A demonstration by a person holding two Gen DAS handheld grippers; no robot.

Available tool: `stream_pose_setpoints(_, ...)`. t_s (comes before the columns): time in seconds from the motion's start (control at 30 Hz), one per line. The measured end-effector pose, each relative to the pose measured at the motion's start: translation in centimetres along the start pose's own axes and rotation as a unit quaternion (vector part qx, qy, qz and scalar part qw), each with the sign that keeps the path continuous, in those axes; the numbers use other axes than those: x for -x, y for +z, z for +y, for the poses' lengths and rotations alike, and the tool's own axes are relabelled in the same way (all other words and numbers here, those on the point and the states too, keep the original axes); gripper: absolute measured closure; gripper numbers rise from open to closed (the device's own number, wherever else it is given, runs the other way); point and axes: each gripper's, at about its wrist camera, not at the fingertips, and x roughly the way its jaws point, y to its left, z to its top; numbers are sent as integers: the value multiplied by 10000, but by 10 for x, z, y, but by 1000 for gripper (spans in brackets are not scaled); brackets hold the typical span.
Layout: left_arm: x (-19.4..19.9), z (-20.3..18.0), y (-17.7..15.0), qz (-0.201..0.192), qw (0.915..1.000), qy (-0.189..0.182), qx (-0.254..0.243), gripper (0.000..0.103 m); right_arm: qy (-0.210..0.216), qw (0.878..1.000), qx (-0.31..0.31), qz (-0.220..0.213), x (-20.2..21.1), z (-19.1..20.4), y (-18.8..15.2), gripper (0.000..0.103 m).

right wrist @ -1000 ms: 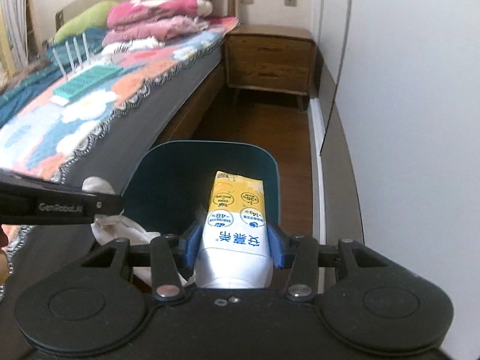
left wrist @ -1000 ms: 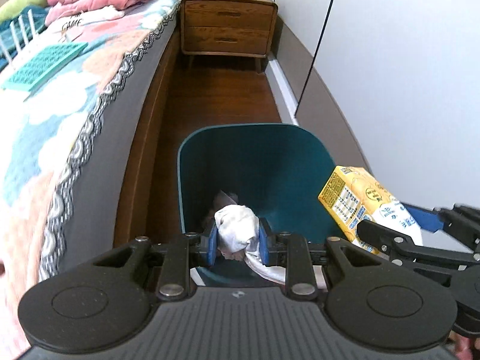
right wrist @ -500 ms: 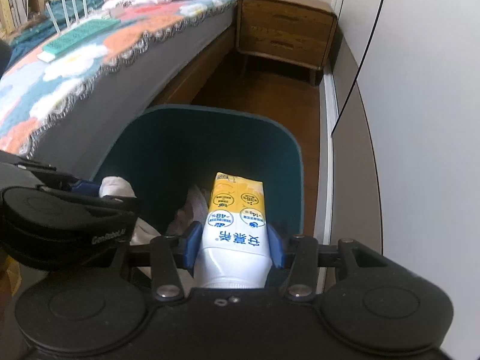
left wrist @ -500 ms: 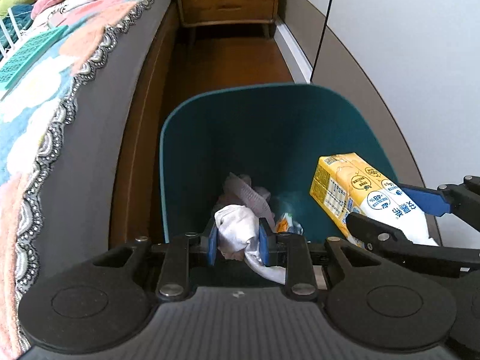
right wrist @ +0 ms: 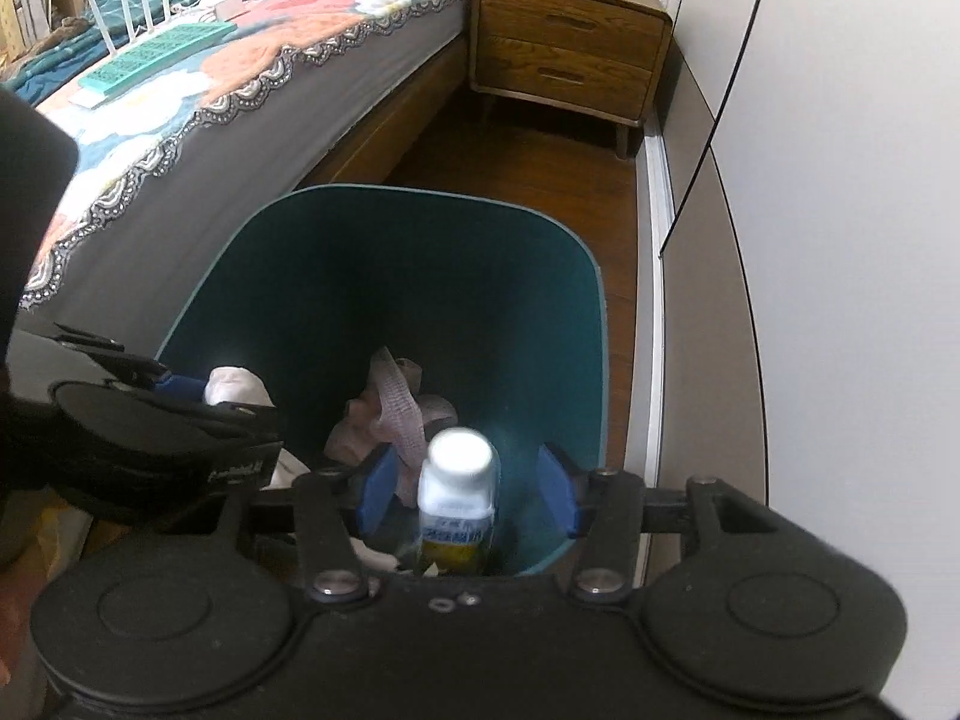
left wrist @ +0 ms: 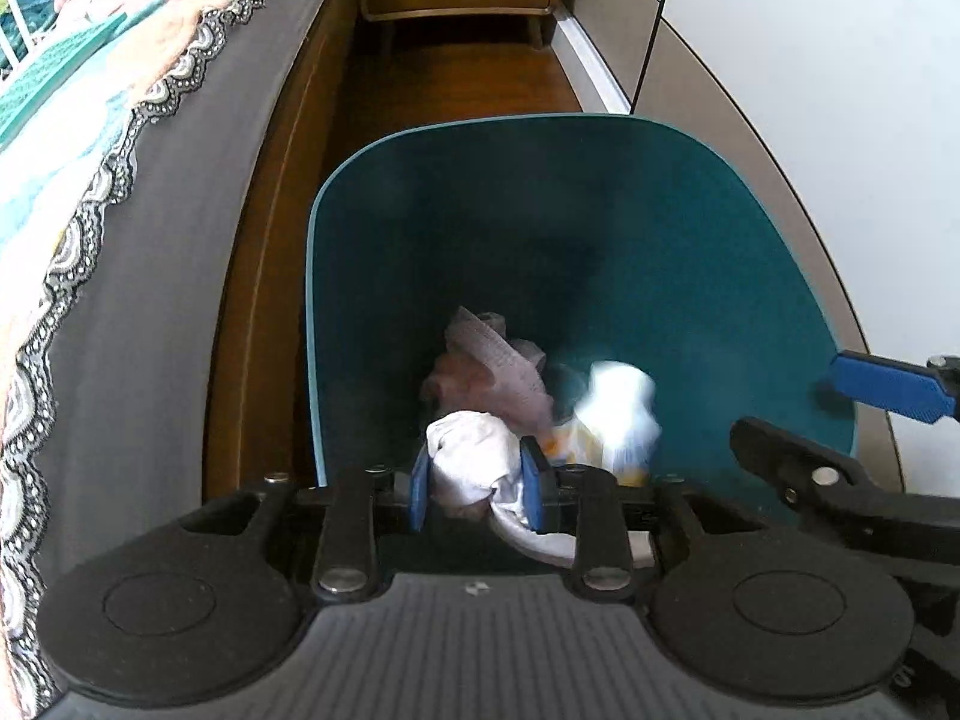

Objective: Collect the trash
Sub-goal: 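Lift both items into the wastebasket and open both tools to release, then grasp the white biscuit box with the left tool while the right tool grasps the teal sponge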

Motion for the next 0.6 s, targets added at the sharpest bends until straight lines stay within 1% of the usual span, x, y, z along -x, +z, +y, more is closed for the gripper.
stream_pose_setpoints(0.03,2,1,0,-15,10000,-33,36,65,20,10000,-28,-30,3,-1,-1,52)
stream_pose_setpoints(0.07,5,1,-1,-50,10000,-53,64,53,53,9999,-82,-76,8,-3,-3,51)
stream_pose_setpoints(0.13,12,1,-3,-196,9997,-98,66,41,127,9996,-201,-127,16,-8,-8,49)
stream_pose_setpoints(0.17,16,1,-4,-256,9996,-97,39,41,166,9994,-253,-171,21,-10,-10,45)
stream_pose_setpoints(0.2,19,-1,-5,-289,9995,-104,-4,41,165,9991,-289,-244,27,-11,-14,43)
stream_pose_setpoints(0.3,31,-5,-8,-411,9991,-65,-93,41,185,9985,-357,-380,41,-14,-24,43)
stream_pose_setpoints(0.37,38,-5,-12,-425,9990,-133,-80,41,187,9978,-437,-473,51,-16,-32,40)
stream_pose_setpoints(0.47,46,-3,-19,-355,9990,-256,-10,39,185,9967,-556,-556,62,-16,-43,39)
stream_pose_setpoints(0.53,55,-3,-28,-370,9988,-335,-22,39,168,9959,-645,-607,70,-17,-50,38)
stream_pose_setpoints(0.6,64,-4,-39,-406,9986,-327,-71,39,172,9954,-722,-608,77,-17,-59,37)
